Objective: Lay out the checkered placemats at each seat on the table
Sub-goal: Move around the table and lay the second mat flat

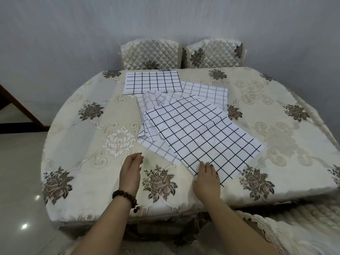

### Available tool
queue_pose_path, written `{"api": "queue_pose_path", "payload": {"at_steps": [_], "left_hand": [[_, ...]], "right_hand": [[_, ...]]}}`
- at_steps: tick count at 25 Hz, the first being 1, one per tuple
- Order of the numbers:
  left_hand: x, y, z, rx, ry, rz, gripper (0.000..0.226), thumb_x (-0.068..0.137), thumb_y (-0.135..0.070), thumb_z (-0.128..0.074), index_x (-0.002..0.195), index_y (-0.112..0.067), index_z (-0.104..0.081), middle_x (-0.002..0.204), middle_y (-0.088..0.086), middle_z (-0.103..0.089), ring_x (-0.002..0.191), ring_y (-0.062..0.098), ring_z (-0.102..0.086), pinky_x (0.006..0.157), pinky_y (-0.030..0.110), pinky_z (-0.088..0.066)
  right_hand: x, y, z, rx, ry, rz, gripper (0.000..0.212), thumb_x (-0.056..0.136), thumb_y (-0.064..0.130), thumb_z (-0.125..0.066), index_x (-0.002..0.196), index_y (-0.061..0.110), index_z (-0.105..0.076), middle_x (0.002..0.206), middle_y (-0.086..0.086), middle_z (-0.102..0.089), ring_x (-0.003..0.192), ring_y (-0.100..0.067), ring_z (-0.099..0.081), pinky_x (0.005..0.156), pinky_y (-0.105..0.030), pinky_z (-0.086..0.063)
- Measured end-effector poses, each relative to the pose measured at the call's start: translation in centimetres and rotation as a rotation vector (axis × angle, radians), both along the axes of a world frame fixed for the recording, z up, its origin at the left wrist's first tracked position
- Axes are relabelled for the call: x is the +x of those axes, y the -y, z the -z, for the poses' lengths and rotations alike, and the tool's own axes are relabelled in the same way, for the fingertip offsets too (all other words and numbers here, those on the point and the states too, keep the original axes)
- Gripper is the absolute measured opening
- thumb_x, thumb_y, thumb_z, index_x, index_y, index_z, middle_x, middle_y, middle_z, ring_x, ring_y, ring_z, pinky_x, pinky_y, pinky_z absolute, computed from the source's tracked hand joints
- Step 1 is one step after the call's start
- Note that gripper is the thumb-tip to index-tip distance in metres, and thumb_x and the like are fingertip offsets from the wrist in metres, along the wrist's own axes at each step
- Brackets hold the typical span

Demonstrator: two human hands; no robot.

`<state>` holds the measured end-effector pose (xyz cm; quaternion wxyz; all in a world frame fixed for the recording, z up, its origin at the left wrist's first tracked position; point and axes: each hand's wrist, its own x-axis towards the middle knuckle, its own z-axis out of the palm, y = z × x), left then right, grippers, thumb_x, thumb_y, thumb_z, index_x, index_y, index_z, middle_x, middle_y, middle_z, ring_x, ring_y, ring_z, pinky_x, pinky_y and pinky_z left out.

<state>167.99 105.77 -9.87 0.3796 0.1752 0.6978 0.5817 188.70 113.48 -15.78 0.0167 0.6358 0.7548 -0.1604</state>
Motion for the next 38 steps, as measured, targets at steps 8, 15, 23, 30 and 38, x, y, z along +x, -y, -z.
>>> {"api": "queue_pose_path", "payload": {"at_steps": [8, 15, 23, 30, 38], "left_hand": [[-0.3, -0.7, -0.7, 0.011, -0.139, 0.106, 0.018, 0.09, -0.016, -0.057, 0.108, -0.019, -0.06, 0.114, 0.003, -0.063, 0.111, 0.017, -0.057, 0.097, 0.034, -0.045], [3.3, -4.3, -3.5, 0.125, -0.711, 0.638, 0.059, 0.074, -0.001, -0.059, 0.127, -0.025, -0.051, 0.129, -0.011, -0.05, 0.122, 0.004, -0.041, 0.102, 0.008, -0.027], [3.2, -7.6, -8.1, 0.183, -0.734, 0.607, 0.021, 0.078, -0.011, -0.065, 0.096, -0.02, -0.071, 0.08, -0.003, -0.071, 0.077, 0.01, -0.064, 0.073, 0.02, -0.049], [-0.2, -8.5, -12.2, 0.211, -0.621, 0.431, 0.036, 0.078, -0.019, -0.074, 0.053, -0.02, -0.049, 0.052, -0.005, -0.044, 0.053, 0.013, -0.041, 0.052, 0.021, -0.036], [-7.4, -6.9, -16.3, 0.364, -0.507, 0.221, 0.027, 0.081, -0.019, -0.071, 0.081, 0.007, -0.062, 0.075, 0.012, -0.058, 0.071, 0.015, -0.051, 0.067, 0.028, -0.044]], "right_hand": [[-0.3, -1.4, -1.7, 0.29, -0.149, 0.092, 0.016, 0.082, 0.002, -0.051, 0.092, 0.006, -0.063, 0.084, -0.011, -0.064, 0.081, -0.03, -0.058, 0.06, -0.031, -0.033], [-4.9, -2.9, -9.2, 0.193, -0.347, -0.142, 0.022, 0.091, 0.022, -0.051, 0.105, 0.02, -0.068, 0.1, -0.003, -0.064, 0.095, -0.022, -0.059, 0.073, -0.032, -0.046], [-3.8, -2.5, -16.5, 0.201, -0.577, -0.18, 0.025, 0.079, 0.026, -0.059, 0.103, 0.027, -0.054, 0.09, 0.007, -0.066, 0.086, -0.018, -0.06, 0.069, -0.031, -0.047], [1.7, -4.6, -17.2, 0.153, -0.468, -0.025, 0.016, 0.073, 0.021, -0.069, 0.07, 0.027, -0.054, 0.067, 0.008, -0.053, 0.071, -0.017, -0.048, 0.056, -0.022, -0.035], [3.6, -6.4, -17.8, 0.08, -0.599, 0.066, 0.022, 0.076, 0.02, -0.075, 0.068, 0.003, -0.063, 0.057, -0.003, -0.046, 0.055, -0.015, -0.039, 0.052, -0.027, -0.026]]}}
